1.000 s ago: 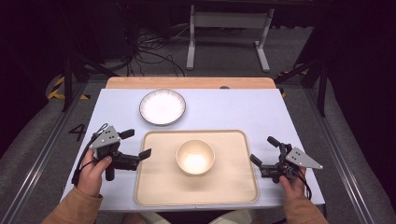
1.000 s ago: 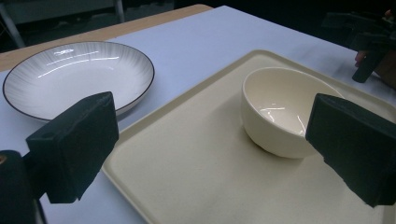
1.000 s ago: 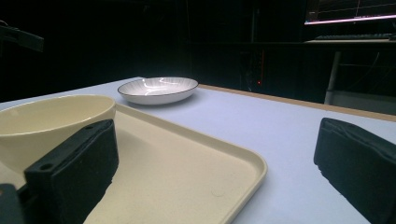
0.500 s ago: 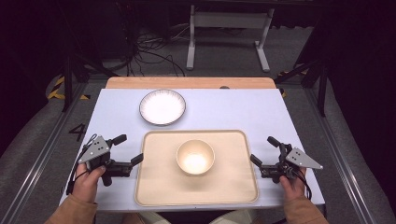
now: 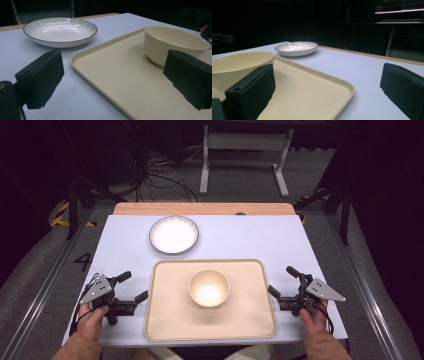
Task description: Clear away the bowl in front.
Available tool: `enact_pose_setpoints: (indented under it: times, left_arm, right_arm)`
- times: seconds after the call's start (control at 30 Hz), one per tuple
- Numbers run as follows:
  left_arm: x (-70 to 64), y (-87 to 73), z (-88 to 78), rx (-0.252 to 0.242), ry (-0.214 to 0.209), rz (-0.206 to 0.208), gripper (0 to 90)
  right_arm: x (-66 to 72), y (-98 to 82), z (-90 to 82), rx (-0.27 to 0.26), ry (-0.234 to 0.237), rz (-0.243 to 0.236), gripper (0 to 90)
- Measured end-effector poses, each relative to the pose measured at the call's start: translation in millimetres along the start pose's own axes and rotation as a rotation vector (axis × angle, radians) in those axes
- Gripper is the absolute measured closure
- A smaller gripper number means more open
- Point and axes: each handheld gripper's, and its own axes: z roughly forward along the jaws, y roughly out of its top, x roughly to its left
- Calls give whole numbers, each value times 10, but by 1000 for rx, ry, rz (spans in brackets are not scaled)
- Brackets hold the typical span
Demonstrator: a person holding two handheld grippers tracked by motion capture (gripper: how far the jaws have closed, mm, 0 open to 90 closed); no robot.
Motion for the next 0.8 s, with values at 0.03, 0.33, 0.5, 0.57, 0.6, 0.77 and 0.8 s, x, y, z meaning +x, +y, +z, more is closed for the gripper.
enact_pose_setpoints:
  times: [0.03,0.33,0.5,0.57,0.6,0.77,0.8]
  left_arm:
    - [4,-9,-2,-4,-1,4,40]
    - [17,-67,1,-33,10,15,43]
    - [-9,-64,23,-12,19,45,27]
    - [-26,-62,28,-1,20,55,26]
    - [-31,-61,30,1,21,64,26]
    - [-36,-61,39,1,26,65,26]
    - [-36,-61,39,1,26,65,26]
  right_arm:
    - [2,0,1,-1,0,2,6]
    - [-1,0,-1,-1,3,3,6]
    - [0,-1,-2,-2,3,2,6]
    - [-1,-1,-2,-2,3,3,5]
    - [-1,-1,-2,-2,3,3,6]
    - [-1,-1,-3,-3,3,3,6]
    - [-1,-1,-2,-3,4,3,6]
